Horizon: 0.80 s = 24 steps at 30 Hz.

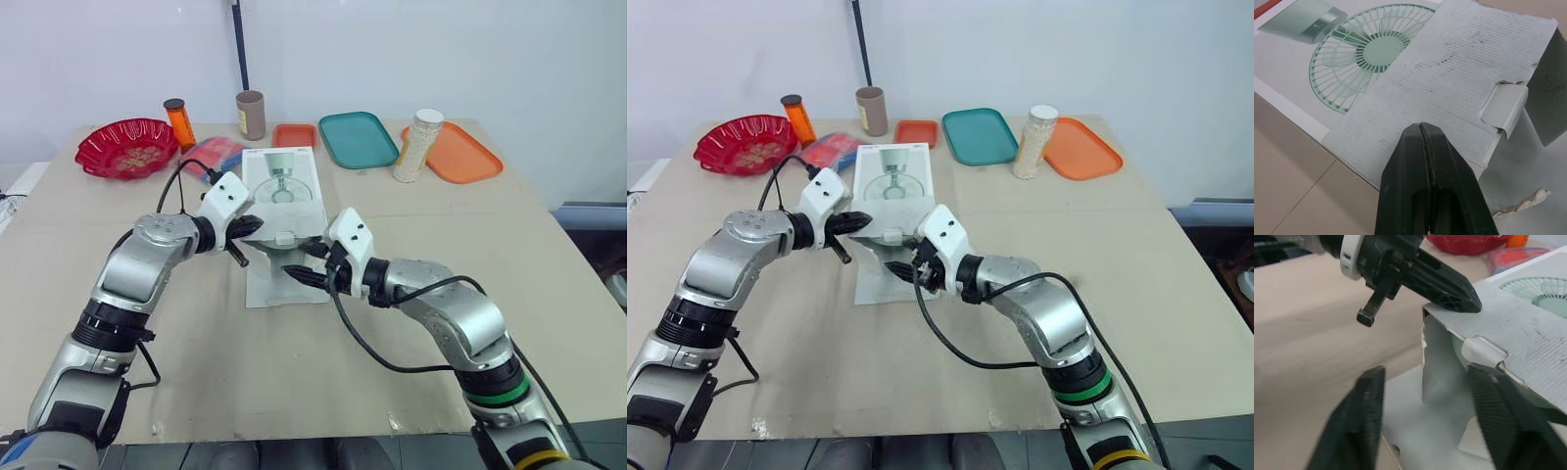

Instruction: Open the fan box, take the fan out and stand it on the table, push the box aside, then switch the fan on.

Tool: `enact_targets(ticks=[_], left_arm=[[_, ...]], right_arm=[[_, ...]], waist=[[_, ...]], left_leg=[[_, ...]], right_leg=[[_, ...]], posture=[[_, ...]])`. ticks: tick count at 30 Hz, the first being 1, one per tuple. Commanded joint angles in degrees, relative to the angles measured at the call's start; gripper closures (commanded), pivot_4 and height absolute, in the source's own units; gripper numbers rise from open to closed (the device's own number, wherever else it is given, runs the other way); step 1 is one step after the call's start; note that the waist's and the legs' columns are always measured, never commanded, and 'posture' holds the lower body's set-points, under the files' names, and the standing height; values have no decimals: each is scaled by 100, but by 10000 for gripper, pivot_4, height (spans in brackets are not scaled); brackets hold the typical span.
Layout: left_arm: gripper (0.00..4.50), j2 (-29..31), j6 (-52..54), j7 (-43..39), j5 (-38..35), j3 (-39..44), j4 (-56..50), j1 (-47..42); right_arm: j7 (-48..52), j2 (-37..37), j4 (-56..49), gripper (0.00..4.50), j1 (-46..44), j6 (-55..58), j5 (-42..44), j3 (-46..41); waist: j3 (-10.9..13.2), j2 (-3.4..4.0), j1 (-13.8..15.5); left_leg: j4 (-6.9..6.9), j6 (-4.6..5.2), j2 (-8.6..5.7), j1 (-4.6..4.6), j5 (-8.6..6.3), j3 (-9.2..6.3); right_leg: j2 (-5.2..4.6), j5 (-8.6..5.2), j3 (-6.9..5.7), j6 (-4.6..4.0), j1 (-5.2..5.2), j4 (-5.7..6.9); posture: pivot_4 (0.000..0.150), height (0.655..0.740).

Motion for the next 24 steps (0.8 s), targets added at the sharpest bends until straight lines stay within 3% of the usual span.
enact_targets(ticks=[1,2,3,18,24], left_arm=[[45000,9,48,-10,120,-29,186,16],[45000,1,46,-14,118,-22,199,7],[45000,-8,44,-15,117,-19,215,-6],[45000,-33,-9,-57,122,-12,269,-36],[45000,-61,-25,-93,114,-38,272,-38]], right_arm=[[-128,205,-116,36837,-148,-93,-144,147],[-193,294,-108,42498,-184,-59,-178,191],[-227,354,-98,44380,-205,-37,-204,210],[-1135,767,367,44380,-268,587,-1007,341],[-1276,316,-164,44380,-17,901,-1251,226]], waist=[[-1,-1,0],[-1,-1,0],[-1,-1,0],[-2,0,0],[-2,-1,4]], left_leg=[[0,0,0,0,0,0],[0,0,0,1,0,-1],[0,0,0,1,0,-1],[0,-4,-1,1,2,-3],[0,-4,-4,-1,2,-3]], right_leg=[[0,0,0,0,1,0],[0,0,-1,0,2,0],[0,0,0,0,2,0],[-1,0,-2,0,1,0],[-5,0,-3,1,1,0]], posture=[[1500,7400],[1500,7400],[1500,7400],[1500,7400],[1500,7400]])
